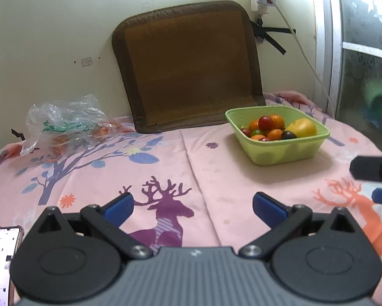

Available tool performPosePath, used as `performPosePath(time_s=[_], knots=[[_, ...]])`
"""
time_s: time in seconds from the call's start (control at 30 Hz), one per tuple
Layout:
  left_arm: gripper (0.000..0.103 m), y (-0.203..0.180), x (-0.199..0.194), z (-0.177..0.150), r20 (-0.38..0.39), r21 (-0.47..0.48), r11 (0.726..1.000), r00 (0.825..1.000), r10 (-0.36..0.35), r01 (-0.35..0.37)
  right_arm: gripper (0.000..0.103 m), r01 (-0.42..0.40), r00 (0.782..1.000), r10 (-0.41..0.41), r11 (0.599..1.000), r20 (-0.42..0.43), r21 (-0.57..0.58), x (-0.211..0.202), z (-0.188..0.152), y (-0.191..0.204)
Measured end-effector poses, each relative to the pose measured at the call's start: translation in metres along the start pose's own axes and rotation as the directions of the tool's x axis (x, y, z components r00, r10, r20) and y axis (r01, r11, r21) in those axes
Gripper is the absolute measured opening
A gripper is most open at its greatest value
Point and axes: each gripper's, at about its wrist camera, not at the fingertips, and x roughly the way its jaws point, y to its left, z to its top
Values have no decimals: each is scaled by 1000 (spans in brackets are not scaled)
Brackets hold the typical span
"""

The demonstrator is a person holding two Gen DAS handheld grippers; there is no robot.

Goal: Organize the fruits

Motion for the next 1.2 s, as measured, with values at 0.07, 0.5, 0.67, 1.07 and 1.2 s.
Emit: performPosePath(time_s=[0.07, 0.5, 0.67, 1.07, 1.2], knots=[[103, 0, -2, 1, 13, 13, 1000, 1000, 15, -15, 103, -1, 1000, 1, 1000, 0, -8, 0, -1, 2], [103, -1, -10, 1, 92, 93, 991, 992, 91, -100, 103, -3, 999, 1, 999, -33, -40, 10, -6, 9], [103, -8, -5, 0, 65, 120, 987, 993, 98, -106, 103, 3, 1000, -3, 999, -18, -35, 10, -4, 10], [103, -8, 7, -3, -25, 116, 990, 996, 86, -82, 103, 19, 1000, -20, 1000, -16, -19, 14, -6, 7], [103, -9, 9, -5, -41, 118, 990, 995, 88, -83, 103, 19, 1000, -19, 1000, -22, -15, 16, -7, 6]])
